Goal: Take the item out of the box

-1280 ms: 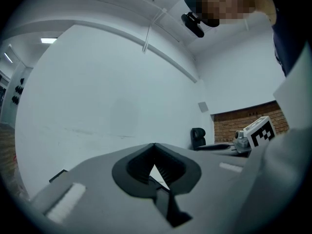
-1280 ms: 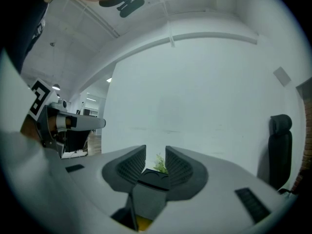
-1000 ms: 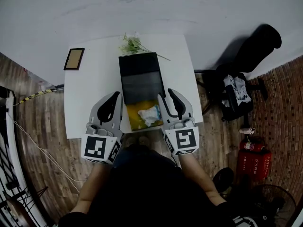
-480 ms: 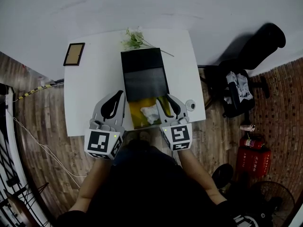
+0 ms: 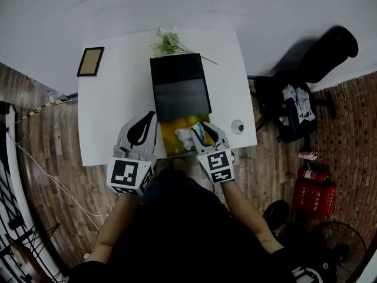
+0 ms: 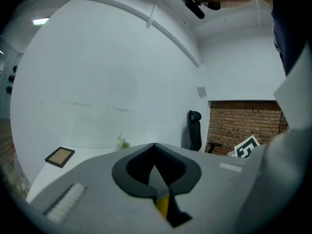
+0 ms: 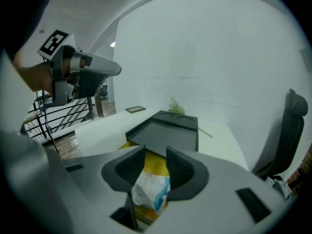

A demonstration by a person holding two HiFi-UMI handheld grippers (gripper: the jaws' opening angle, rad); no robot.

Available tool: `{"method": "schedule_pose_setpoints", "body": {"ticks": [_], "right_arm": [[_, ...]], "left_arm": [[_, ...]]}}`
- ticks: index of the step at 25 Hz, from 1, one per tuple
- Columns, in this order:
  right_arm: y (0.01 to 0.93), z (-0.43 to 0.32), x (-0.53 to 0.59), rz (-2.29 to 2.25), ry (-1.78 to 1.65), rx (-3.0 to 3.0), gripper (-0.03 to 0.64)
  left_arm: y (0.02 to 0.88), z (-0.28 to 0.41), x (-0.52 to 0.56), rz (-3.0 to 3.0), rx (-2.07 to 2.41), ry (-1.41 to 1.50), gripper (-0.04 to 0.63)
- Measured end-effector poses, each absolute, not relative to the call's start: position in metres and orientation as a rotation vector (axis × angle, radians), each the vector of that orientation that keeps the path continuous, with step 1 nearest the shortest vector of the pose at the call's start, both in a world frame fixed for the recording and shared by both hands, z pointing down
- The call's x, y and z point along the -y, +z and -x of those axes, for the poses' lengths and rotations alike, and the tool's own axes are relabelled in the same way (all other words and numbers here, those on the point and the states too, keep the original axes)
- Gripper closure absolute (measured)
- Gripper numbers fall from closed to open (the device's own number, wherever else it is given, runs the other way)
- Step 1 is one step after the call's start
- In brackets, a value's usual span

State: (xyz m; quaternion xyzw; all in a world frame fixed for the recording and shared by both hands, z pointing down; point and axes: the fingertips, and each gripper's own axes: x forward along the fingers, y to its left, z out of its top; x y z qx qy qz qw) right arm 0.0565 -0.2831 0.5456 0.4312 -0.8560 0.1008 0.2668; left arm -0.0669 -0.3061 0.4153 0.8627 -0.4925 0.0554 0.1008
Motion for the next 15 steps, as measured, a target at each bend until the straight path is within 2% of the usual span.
{"method": "schedule_pose_setpoints", "body": {"ticks": [15], "right_arm": [[0.606,-0.046,0.252,-0.715,0.313,2.120,0.471]], "left_arm": [[0.423,0.069,0.300,-2.539,1.455,0.186,0.583]]}}
